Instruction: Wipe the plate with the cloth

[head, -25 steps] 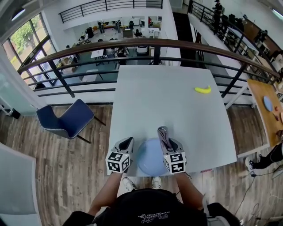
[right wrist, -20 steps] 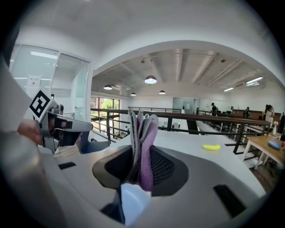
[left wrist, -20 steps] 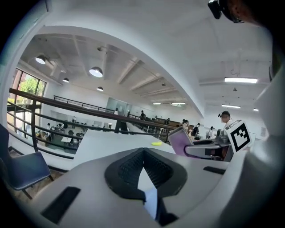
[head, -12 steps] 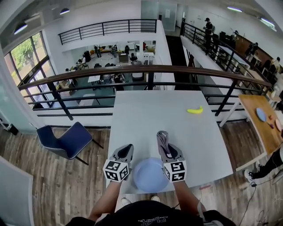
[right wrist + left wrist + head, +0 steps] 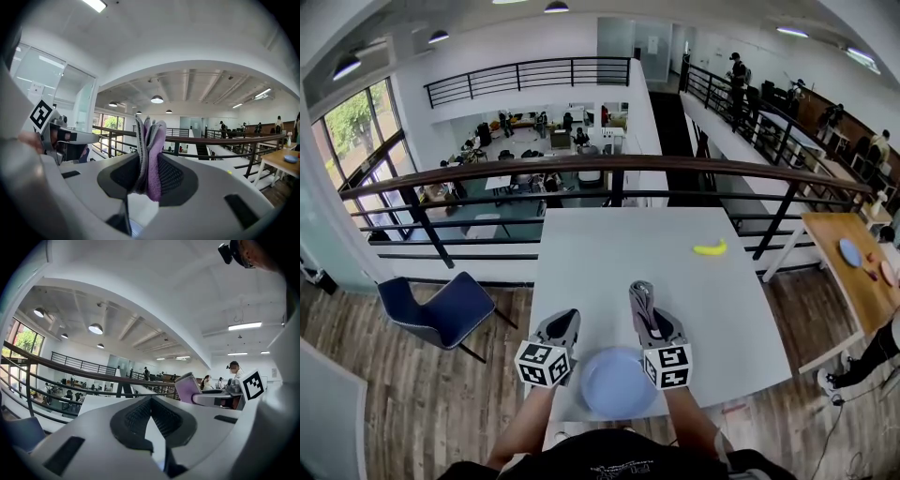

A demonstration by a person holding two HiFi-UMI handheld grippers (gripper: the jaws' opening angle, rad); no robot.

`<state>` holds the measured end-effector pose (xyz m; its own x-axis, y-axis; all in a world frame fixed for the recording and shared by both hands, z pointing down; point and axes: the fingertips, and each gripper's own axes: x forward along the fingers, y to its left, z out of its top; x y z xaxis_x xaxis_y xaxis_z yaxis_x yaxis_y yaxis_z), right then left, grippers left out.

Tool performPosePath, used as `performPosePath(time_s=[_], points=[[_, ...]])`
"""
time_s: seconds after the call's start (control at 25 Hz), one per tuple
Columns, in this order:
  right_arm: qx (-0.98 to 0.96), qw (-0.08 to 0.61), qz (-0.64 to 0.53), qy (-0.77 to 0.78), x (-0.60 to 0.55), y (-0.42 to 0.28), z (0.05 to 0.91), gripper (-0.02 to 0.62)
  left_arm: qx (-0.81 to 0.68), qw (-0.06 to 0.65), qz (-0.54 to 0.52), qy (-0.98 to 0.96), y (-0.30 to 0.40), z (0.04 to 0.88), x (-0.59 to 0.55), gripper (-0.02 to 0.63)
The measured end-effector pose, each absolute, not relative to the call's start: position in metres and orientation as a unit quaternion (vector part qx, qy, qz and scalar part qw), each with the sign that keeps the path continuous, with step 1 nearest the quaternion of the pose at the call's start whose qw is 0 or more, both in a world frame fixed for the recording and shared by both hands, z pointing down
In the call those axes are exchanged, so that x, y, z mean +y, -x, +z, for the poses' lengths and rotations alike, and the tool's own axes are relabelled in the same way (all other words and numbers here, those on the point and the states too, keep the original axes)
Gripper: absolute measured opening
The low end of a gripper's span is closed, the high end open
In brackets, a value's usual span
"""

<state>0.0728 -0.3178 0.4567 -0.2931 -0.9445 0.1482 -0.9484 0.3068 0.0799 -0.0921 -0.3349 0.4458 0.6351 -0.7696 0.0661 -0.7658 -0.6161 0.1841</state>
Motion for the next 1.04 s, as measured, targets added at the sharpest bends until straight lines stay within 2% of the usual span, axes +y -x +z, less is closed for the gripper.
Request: performPosePath(time_s=[1.04], points=[[-0.794,0.086,0.006,-0.602,-0.314,-0.088,0.453,0.117,-0.434,0.083,-0.016,-0.897,0.087,0.444,-0.33,0.012]])
